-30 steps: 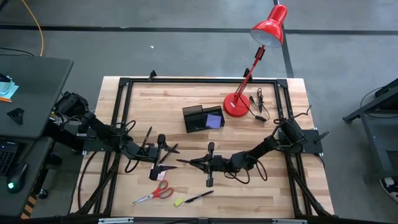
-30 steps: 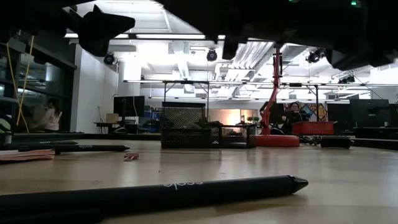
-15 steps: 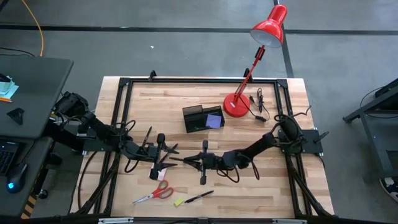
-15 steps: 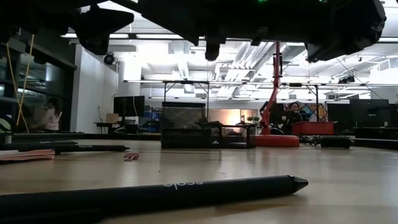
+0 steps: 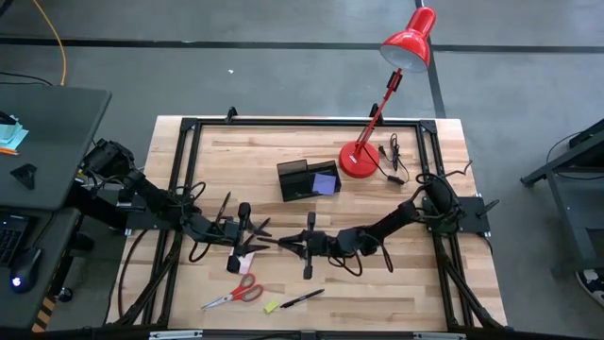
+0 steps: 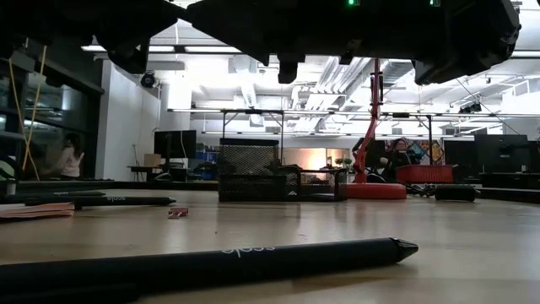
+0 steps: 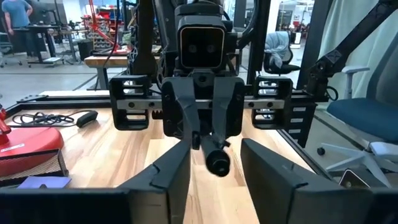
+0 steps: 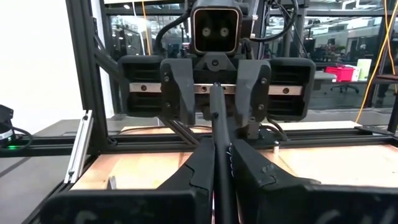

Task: Pick and place office supplies into organizer
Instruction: Put the black pen into the black desk organizer

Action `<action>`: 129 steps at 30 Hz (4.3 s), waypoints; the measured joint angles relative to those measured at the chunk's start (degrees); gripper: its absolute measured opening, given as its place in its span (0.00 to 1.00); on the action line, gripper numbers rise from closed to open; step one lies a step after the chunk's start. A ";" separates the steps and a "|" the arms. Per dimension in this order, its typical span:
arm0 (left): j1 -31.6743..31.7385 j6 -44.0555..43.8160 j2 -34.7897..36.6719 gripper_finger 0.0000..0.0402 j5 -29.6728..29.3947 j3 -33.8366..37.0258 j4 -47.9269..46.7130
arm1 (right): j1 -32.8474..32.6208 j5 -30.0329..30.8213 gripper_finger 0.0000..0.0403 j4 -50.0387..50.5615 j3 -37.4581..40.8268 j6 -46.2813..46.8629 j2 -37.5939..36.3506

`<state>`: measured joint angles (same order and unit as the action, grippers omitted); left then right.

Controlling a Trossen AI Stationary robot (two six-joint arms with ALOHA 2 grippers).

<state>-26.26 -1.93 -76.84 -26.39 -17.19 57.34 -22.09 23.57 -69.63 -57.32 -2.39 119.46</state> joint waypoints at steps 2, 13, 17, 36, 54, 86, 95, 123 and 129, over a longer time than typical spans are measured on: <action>0.00 -0.02 0.00 0.30 0.00 0.00 0.00 | 0.00 0.02 0.05 -0.02 0.00 0.01 0.00; 0.00 -0.06 0.00 0.19 0.02 0.00 0.09 | 0.86 -1.53 0.05 0.26 0.02 2.65 0.00; 0.02 -0.07 0.00 0.14 0.90 0.00 0.07 | 1.47 -3.10 0.05 0.81 0.04 4.08 0.00; 0.02 0.15 0.00 0.08 1.27 0.00 0.00 | 1.49 -3.09 0.05 1.01 0.07 3.85 0.00; 0.00 -1.31 0.00 0.06 0.04 0.00 -0.20 | 1.46 -2.80 0.09 1.14 0.07 3.45 0.00; 0.00 -1.53 0.02 0.06 -0.19 -0.02 -0.28 | 1.42 -3.02 0.08 0.85 0.07 3.48 0.02; 0.00 -1.57 0.02 0.14 -0.11 -0.02 -0.31 | 1.42 -3.06 0.07 0.76 0.07 3.45 0.02; 0.00 -1.55 0.02 0.07 -0.17 -0.02 -0.35 | 1.42 -3.70 0.07 0.74 0.07 3.67 0.02; 0.00 -1.55 0.02 0.10 -0.01 -0.02 -0.44 | 1.42 -4.01 0.07 0.77 0.07 3.66 0.02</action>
<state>-26.26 -3.49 -76.82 -26.40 -17.21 56.91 -20.67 19.56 -68.85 -57.25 1.27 119.48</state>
